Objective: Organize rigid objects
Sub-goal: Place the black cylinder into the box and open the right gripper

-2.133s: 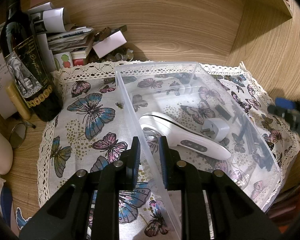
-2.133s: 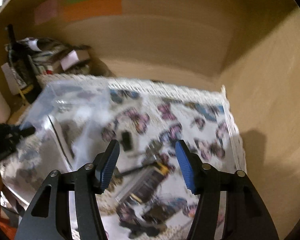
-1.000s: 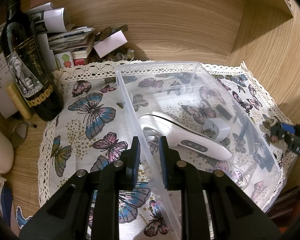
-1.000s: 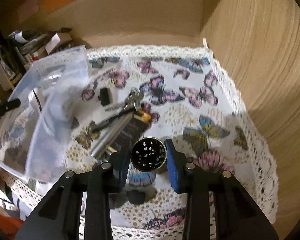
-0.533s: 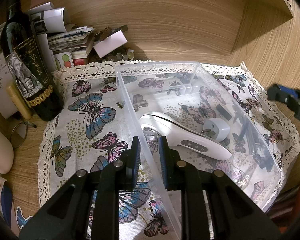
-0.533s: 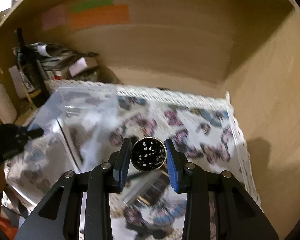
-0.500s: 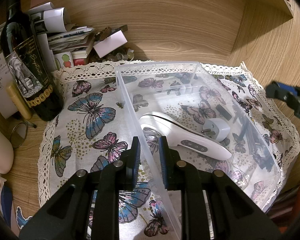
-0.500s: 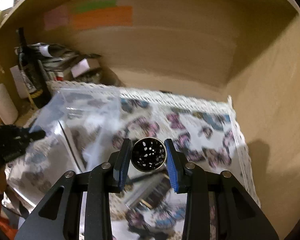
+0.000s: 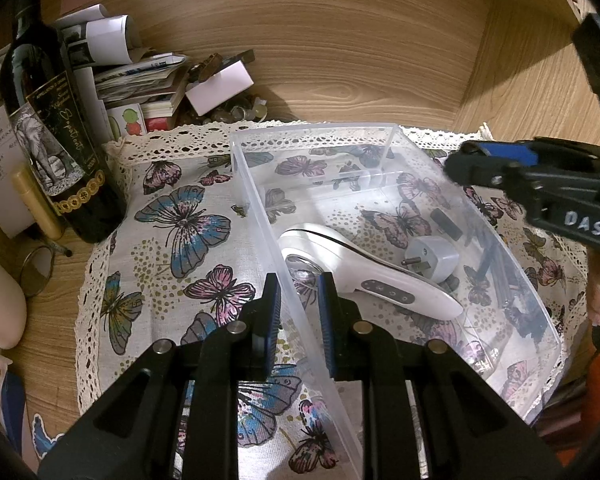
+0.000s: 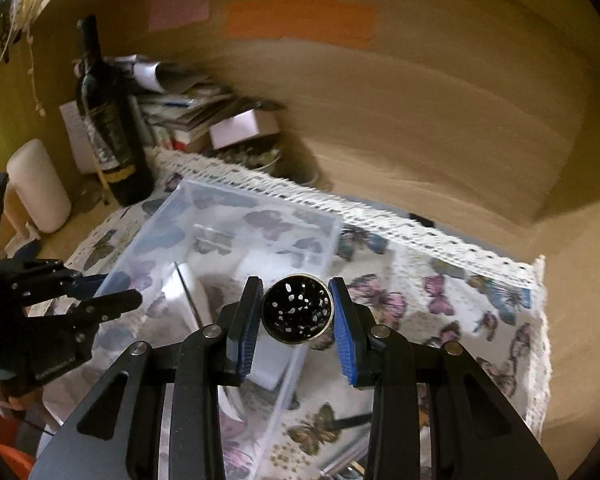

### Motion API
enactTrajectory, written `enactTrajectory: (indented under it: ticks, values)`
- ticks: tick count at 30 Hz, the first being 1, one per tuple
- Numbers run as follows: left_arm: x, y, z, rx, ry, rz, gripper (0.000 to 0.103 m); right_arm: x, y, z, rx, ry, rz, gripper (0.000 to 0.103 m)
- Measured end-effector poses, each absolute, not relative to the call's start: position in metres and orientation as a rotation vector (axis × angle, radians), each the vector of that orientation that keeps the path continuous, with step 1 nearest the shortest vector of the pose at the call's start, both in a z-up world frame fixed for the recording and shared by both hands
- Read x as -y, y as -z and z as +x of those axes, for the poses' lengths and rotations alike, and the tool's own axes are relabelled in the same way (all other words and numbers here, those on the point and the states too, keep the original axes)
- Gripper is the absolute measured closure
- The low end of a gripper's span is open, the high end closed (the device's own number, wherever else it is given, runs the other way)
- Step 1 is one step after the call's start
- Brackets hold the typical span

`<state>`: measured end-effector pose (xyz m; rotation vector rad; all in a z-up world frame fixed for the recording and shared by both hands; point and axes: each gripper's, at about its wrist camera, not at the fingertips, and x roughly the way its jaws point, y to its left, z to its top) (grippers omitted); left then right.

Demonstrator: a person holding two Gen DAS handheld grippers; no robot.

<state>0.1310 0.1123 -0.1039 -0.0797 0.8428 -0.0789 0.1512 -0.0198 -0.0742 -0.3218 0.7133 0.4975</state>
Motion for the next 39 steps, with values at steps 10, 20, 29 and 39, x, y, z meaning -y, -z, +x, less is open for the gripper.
enactTrajectory:
  ticks: [10,20,29,39]
  values:
    - [-0.111,0.104,0.131,-0.843,0.078,-0.078,0.084,-0.005,0.100,0.165,-0.825,-0.541,-0.375,0.072]
    - [-0.111,0.104,0.131,-0.843,0.078,-0.077,0.084,-0.011,0.106,0.167,-0.852,-0.542,-0.394,0.070]
    - [-0.110,0.104,0.131,-0.846,0.076,-0.071,0.084,0.018,0.078,0.153,-0.753,-0.497,-0.322,0.064]
    - [-0.110,0.104,0.131,-0.846,0.075,-0.066,0.084,0.085,0.068,0.119,-0.694,-0.343,-0.249,0.057]
